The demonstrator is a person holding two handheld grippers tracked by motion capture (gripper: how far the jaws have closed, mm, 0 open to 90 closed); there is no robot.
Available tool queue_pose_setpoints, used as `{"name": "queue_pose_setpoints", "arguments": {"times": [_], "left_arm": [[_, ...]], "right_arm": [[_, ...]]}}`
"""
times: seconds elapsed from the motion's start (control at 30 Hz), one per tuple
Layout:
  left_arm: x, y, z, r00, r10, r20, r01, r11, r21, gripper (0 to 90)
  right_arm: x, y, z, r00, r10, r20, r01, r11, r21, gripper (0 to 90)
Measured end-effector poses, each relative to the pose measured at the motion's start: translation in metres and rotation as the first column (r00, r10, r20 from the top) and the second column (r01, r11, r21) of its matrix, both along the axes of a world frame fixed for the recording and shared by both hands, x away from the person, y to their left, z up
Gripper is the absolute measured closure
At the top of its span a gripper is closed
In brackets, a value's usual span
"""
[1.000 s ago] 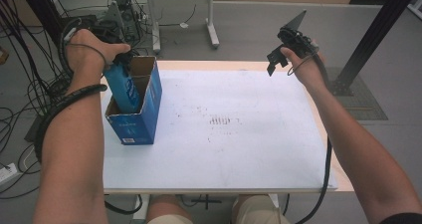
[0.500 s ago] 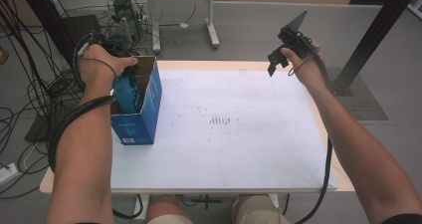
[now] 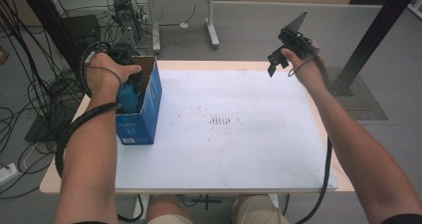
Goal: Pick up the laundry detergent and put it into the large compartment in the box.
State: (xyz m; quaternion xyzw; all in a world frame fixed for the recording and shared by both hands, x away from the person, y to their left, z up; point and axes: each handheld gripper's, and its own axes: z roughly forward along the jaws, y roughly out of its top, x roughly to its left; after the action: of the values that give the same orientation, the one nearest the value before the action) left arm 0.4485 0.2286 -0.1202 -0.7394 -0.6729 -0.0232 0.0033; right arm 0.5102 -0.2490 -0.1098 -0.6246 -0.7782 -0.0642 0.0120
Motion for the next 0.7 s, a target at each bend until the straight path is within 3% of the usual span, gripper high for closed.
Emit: {"name": "queue_pose_setpoints", "arguments": {"times": [0.7], "left_arm": [[0.002,-0.006,-0.013,0.9997,-0.023,-0.006,0.023,0.9996,0.013,36.6]], "right_arm": [[0.000,-0.004,-0.005,1.0000,-0.006,-0.004,0.006,1.000,0.005,7.4]]}}
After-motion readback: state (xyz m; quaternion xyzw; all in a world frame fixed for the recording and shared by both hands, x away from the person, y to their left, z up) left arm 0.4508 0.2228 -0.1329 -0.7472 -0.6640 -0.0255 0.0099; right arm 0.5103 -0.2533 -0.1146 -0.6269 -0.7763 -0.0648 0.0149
